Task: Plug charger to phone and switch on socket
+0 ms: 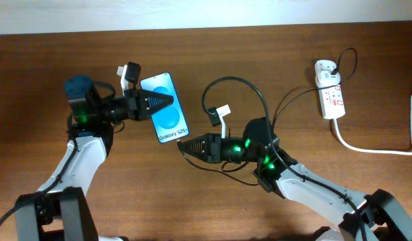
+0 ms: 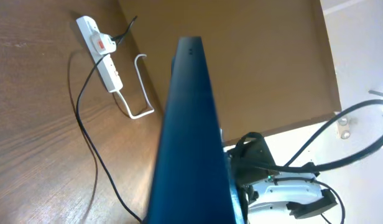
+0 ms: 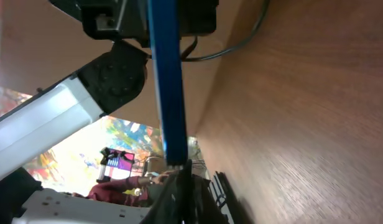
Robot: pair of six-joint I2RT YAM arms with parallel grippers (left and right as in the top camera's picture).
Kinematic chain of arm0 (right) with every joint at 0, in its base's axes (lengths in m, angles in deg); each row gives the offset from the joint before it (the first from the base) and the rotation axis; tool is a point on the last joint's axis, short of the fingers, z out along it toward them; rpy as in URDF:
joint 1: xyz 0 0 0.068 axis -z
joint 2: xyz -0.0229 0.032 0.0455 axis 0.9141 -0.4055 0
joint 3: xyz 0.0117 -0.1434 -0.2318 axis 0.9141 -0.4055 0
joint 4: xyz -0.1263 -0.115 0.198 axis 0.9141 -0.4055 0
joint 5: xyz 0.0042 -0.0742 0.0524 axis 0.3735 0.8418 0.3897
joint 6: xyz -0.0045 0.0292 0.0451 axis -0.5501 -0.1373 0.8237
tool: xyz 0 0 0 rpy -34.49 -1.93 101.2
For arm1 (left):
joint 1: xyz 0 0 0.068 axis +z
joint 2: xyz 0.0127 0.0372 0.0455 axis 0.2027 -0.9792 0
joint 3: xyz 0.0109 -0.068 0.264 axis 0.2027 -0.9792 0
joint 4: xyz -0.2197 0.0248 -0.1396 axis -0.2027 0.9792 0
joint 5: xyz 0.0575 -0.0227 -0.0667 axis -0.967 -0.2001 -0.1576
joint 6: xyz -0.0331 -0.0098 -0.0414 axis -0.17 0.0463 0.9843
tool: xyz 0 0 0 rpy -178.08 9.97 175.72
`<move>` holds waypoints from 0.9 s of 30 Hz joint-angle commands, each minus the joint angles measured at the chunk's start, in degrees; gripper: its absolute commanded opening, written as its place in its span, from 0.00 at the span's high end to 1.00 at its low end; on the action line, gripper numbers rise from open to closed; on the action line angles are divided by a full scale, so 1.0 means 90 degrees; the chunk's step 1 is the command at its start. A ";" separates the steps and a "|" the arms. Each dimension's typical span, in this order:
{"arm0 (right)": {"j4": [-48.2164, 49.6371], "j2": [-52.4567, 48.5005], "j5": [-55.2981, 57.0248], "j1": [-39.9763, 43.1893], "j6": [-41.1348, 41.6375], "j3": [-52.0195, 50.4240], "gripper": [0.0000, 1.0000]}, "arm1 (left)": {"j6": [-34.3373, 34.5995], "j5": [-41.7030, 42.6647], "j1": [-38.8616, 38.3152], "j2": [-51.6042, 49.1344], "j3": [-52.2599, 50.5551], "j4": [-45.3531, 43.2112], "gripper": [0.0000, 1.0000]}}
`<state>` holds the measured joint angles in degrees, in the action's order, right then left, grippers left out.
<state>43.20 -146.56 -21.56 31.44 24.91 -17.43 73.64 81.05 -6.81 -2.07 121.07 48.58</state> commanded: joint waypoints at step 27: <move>0.0248 0.0024 -0.0083 -0.0282 0.0226 0.0155 0.96 | -0.0056 0.0177 -0.0041 0.0053 -0.0007 -0.0019 1.00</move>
<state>45.47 -146.56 -22.21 29.21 26.93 -17.26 73.62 81.18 -7.07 -2.07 121.07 48.58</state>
